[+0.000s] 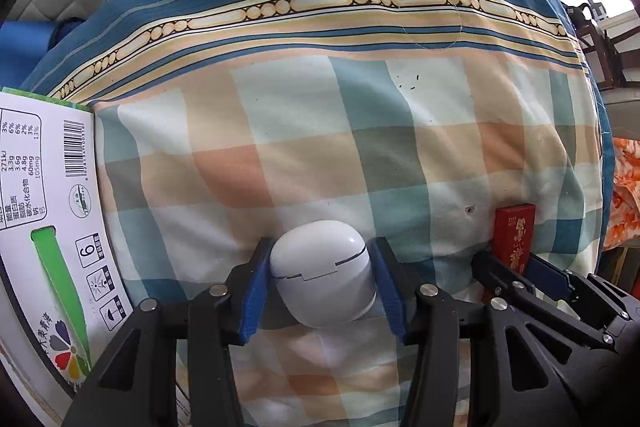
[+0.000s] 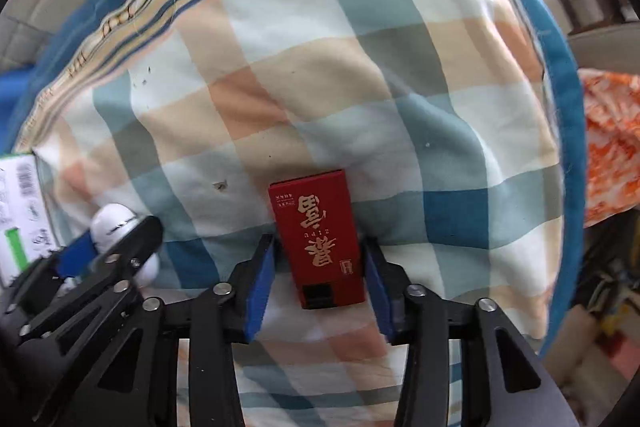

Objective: Organize rigid objects
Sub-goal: 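Carry the earbud case and red card box into the cardboard box, then lower both items onto the box floor and open both tools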

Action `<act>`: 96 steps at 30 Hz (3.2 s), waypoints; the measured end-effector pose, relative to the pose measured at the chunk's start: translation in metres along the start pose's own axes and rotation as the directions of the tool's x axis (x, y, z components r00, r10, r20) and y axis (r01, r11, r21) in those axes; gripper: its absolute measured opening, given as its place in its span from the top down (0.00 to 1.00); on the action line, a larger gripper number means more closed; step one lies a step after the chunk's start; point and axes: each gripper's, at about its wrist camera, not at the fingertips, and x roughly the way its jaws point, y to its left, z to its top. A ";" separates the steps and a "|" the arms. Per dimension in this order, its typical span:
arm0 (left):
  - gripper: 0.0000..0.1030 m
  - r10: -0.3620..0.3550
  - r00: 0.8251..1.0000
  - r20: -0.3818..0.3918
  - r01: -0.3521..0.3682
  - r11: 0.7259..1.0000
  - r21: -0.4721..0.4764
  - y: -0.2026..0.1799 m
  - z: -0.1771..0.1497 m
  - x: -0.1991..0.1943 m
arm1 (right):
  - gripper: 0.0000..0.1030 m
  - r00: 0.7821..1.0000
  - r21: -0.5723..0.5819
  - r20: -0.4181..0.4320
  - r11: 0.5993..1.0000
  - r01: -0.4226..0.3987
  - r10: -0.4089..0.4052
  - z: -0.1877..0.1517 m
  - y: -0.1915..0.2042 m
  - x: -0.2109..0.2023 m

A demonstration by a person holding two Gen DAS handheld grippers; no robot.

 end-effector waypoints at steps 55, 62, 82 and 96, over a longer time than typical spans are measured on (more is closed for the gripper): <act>0.59 -0.016 0.981 0.195 0.069 0.960 -0.270 0.321 -0.172 -0.134 | 0.64 0.972 -0.382 0.006 0.898 -0.216 0.236 -0.180 0.326 -0.062; 0.59 -0.067 0.994 0.089 0.090 0.953 -0.288 0.339 -0.162 -0.080 | 0.64 0.977 -0.353 -0.074 0.911 -0.213 0.199 -0.171 0.340 -0.017; 0.59 -0.062 0.995 -0.077 0.043 0.971 -0.236 0.349 -0.137 -0.019 | 0.64 0.988 -0.303 -0.099 0.942 -0.144 0.119 -0.163 0.343 0.024; 0.57 -0.053 0.996 -0.071 0.033 0.965 -0.259 0.346 -0.143 -0.024 | 0.53 0.993 -0.295 -0.080 0.949 -0.110 0.090 -0.169 0.351 0.009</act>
